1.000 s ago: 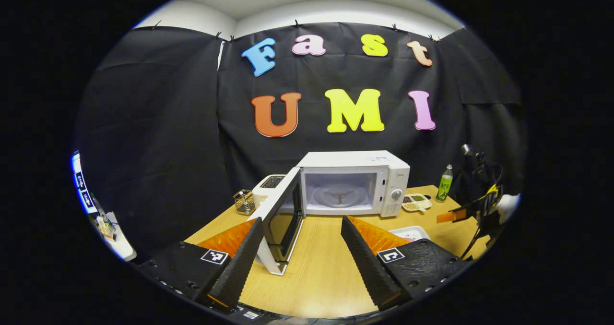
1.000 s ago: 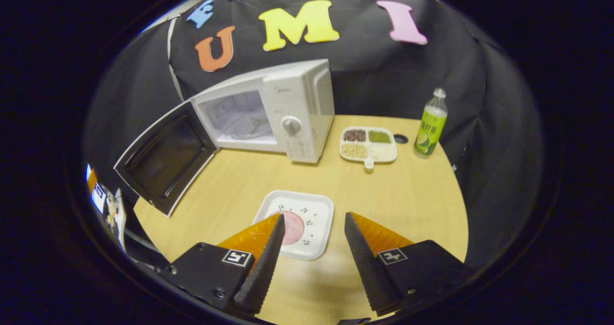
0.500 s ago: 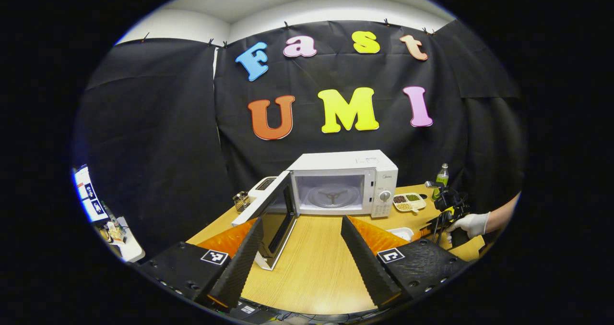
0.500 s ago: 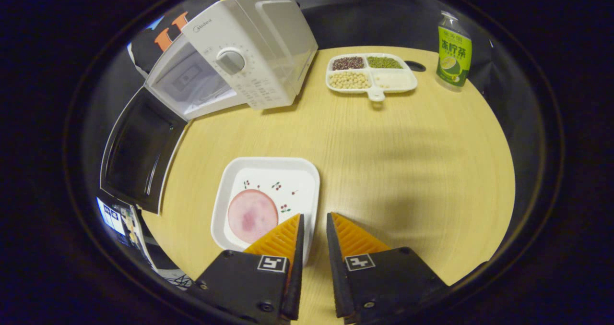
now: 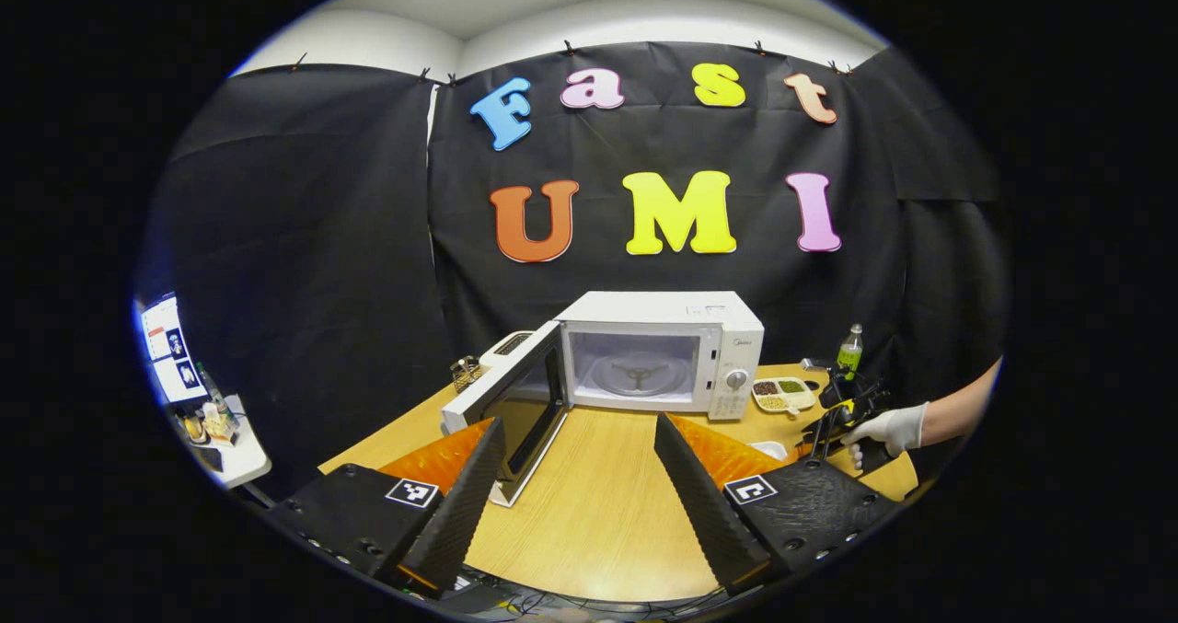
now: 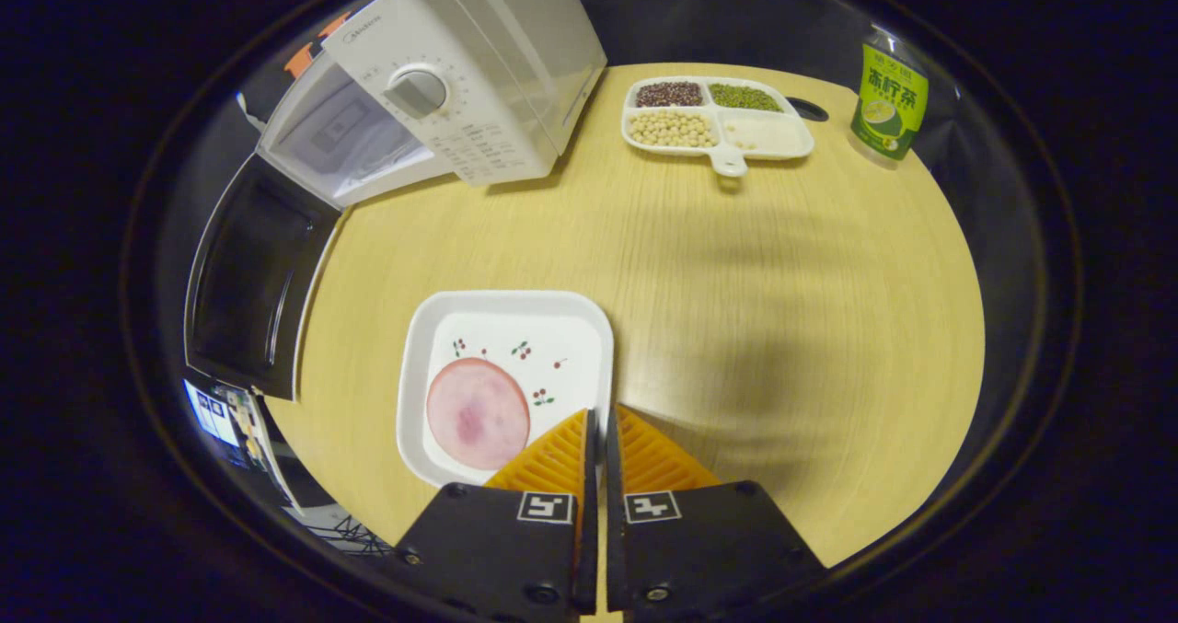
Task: Open the microwave oven with the left hand, put the food in, and close the microwave oven.
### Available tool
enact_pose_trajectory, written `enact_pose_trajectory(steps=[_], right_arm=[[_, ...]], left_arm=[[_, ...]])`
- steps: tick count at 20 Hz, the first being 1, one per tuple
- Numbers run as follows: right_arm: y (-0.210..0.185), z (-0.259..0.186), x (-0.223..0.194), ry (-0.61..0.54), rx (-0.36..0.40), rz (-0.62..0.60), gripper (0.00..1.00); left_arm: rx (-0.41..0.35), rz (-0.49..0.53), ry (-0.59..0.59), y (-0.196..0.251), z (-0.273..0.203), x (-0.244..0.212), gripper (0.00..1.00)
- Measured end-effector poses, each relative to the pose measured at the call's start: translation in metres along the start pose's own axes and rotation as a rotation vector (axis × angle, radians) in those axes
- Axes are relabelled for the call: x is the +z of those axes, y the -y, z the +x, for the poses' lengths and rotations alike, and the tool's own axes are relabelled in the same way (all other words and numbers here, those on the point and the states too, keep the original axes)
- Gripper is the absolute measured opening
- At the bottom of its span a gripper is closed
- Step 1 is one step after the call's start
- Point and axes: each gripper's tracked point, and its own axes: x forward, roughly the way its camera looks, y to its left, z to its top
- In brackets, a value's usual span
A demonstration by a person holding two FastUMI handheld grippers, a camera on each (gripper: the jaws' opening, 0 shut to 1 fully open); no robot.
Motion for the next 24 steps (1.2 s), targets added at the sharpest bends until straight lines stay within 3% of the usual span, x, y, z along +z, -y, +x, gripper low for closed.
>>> enact_pose_trajectory(steps=[1, 5, 8, 13, 14, 17, 18, 21, 24], right_arm=[[0.000, 0.001, 0.000, -0.009, 0.014, 0.024, 0.06], [-0.001, 0.000, 0.001, -0.061, 0.105, 0.143, 0.00], [-0.002, -0.002, -0.001, -0.084, 0.165, 0.265, 0.04], [-0.026, -0.027, -0.004, 0.005, 0.225, 0.389, 0.00], [-0.035, -0.032, -0.004, 0.027, 0.242, 0.403, 0.04], [-0.072, -0.051, 0.004, 0.122, 0.298, 0.446, 0.00], [-0.085, -0.057, 0.007, 0.158, 0.311, 0.466, 0.04], [-0.120, -0.061, 0.023, 0.281, 0.294, 0.478, 0.00], [-0.159, -0.054, 0.040, 0.385, 0.297, 0.509, 0.04]], left_arm=[[-0.006, -0.008, 0.007, 0.001, 0.000, 0.002, 0.97], [-0.036, -0.001, 0.022, 0.001, 0.004, 0.001, 0.97], [-0.052, 0.005, 0.037, -0.009, 0.004, 0.005, 0.97], [-0.099, 0.002, 0.029, -0.038, 0.011, 0.011, 0.96], [-0.109, 0.000, 0.038, -0.044, 0.014, 0.017, 1.00], [-0.120, 0.016, 0.032, -0.069, 0.030, 0.018, 0.97], [-0.127, 0.019, 0.031, -0.075, 0.033, 0.020, 0.97], [-0.103, 0.031, 0.053, -0.106, 0.045, 0.027, 0.97], [-0.069, 0.043, 0.077, -0.128, 0.051, 0.034, 0.97]])
